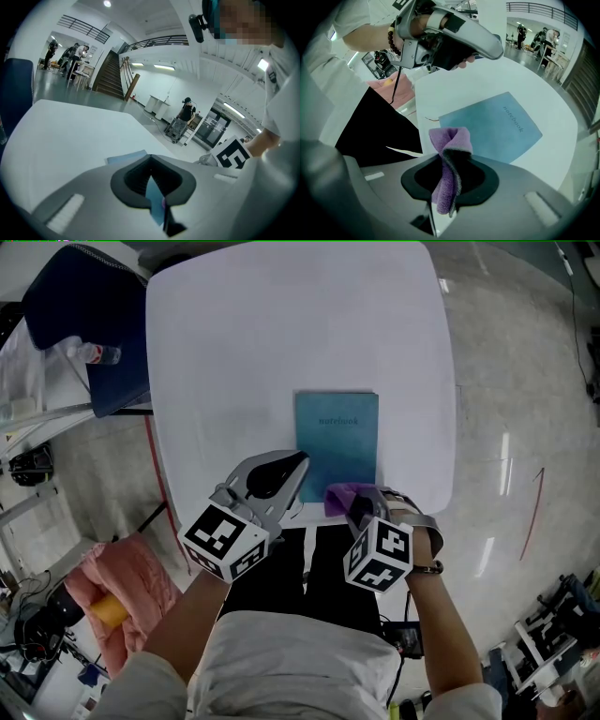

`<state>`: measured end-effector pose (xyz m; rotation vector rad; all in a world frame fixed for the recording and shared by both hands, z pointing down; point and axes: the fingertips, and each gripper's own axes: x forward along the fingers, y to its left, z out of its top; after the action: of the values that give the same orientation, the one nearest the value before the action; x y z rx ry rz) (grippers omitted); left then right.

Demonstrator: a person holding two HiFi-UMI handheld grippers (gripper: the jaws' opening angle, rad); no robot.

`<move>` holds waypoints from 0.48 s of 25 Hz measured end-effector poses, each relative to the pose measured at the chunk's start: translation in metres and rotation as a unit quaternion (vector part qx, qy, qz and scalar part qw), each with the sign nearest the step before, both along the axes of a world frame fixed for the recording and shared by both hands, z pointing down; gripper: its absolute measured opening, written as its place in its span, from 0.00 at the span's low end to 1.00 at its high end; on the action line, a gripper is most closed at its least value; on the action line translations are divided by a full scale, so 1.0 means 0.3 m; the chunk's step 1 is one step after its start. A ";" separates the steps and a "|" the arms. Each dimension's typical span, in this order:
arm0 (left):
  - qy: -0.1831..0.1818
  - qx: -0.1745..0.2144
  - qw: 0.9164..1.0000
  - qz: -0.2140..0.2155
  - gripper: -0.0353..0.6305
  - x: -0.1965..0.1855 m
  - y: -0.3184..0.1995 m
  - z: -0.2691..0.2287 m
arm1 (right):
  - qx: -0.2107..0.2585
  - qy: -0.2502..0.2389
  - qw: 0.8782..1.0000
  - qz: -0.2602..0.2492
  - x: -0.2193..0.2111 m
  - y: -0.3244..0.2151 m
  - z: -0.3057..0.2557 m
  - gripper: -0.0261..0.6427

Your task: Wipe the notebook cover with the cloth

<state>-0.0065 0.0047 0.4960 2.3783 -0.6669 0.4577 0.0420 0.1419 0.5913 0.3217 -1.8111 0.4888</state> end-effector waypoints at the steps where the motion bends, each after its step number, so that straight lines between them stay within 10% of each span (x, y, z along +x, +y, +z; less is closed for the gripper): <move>1: -0.001 0.001 1.000 0.000 0.05 -0.003 0.000 0.003 | -0.002 0.000 1.000 0.001 0.000 0.001 0.001 0.19; 12: -0.002 0.002 1.000 -0.016 0.05 -0.037 -0.024 -0.008 | -0.008 0.000 1.000 -0.019 0.020 -0.017 -0.050 0.20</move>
<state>-0.0175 -0.0023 0.4937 2.3668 -0.7079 0.4475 0.0480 0.1366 0.5764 0.2762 -1.8092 0.4774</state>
